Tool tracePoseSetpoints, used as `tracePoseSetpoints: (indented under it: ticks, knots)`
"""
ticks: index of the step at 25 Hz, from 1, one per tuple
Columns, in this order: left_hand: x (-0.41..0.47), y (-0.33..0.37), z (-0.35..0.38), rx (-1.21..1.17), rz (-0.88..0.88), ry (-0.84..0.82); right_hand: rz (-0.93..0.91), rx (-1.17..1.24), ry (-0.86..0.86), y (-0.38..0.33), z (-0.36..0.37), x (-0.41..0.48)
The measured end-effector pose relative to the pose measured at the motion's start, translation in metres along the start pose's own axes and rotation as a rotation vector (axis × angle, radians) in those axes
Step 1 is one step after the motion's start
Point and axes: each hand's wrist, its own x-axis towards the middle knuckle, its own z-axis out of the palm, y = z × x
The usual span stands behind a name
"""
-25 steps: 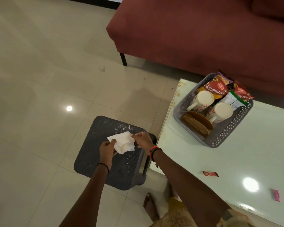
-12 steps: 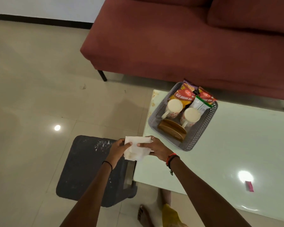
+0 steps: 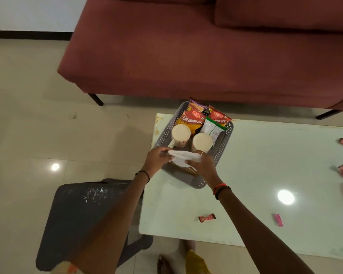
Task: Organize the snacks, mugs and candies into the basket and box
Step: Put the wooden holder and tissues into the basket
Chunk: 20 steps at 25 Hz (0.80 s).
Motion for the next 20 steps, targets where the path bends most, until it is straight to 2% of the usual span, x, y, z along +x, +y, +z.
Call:
tracePoseSetpoints:
  ticks: [5,9,14,20]
  knots:
    - [0.025,0.012,0.015,0.135,0.099,-0.023,-0.009,-0.061,0.045,0.013,-0.007,0.009]
    - [0.025,-0.001,0.024,0.174,0.106,-0.064,-0.069,-0.259,-0.016,0.025,-0.002,0.009]
    - [0.029,-0.021,0.030,0.244,0.118,-0.085,-0.181,-0.486,0.019,0.032,0.007,0.012]
    - [0.030,-0.034,0.034,0.351,0.079,-0.087,-0.199,-0.491,-0.069,0.034,0.010,0.017]
